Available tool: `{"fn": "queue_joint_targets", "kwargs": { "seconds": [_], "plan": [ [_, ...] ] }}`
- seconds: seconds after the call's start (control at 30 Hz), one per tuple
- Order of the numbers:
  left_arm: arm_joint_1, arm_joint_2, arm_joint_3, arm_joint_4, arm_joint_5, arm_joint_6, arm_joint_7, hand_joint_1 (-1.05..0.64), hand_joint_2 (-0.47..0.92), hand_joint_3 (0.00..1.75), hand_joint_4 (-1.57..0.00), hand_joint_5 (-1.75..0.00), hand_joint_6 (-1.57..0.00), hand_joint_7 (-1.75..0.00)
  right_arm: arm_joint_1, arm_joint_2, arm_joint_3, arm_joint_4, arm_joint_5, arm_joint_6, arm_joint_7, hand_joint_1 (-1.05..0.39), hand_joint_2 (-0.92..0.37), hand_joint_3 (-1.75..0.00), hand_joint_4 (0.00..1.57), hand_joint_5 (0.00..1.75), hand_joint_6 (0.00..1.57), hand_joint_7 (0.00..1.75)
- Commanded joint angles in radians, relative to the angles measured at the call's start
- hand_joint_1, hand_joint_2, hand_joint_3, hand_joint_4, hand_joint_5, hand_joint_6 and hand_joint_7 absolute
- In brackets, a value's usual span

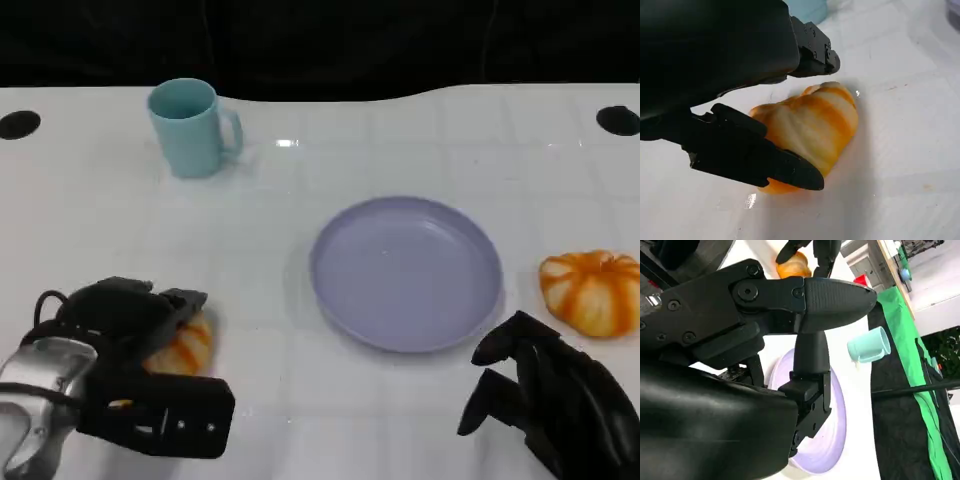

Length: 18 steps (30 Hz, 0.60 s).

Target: Grasp the bread from the table and place it into the plate.

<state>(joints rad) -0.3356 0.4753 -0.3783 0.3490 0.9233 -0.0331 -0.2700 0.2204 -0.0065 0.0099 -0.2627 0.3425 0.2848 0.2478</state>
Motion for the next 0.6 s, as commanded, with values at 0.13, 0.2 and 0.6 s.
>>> {"fn": "queue_joint_targets", "kwargs": {
  "seconds": [0.13, 0.2, 0.6],
  "plan": [
    [-0.049, -0.007, -0.028, 0.137, -0.053, -0.02, 0.051, -0.5, 0.92, 0.02, -0.15, -0.05, -0.22, -0.03, 0.011, -0.012, -0.007, -0.013, 0.005, -0.005, 0.004, -0.51, -0.92, -0.52, 0.62, 1.75, 0.44, 1.68],
    [-0.043, -0.011, -0.017, 0.154, -0.09, -0.043, 0.082, -0.44, 0.92, 0.06, -0.2, -0.08, -0.28, -0.05, 0.012, -0.012, -0.007, -0.015, 0.005, -0.006, 0.004, -0.51, -0.92, -0.52, 0.61, 1.75, 0.45, 1.68],
    [-0.054, -0.037, 0.003, 0.359, -0.169, -0.296, 0.53, -0.23, 0.92, 0.52, -0.78, -1.71, -0.93, -0.85, 0.018, -0.02, -0.002, -0.023, -0.011, -0.016, 0.002, -0.51, -0.92, -0.54, 0.63, 1.75, 0.44, 1.69]
  ]
}}
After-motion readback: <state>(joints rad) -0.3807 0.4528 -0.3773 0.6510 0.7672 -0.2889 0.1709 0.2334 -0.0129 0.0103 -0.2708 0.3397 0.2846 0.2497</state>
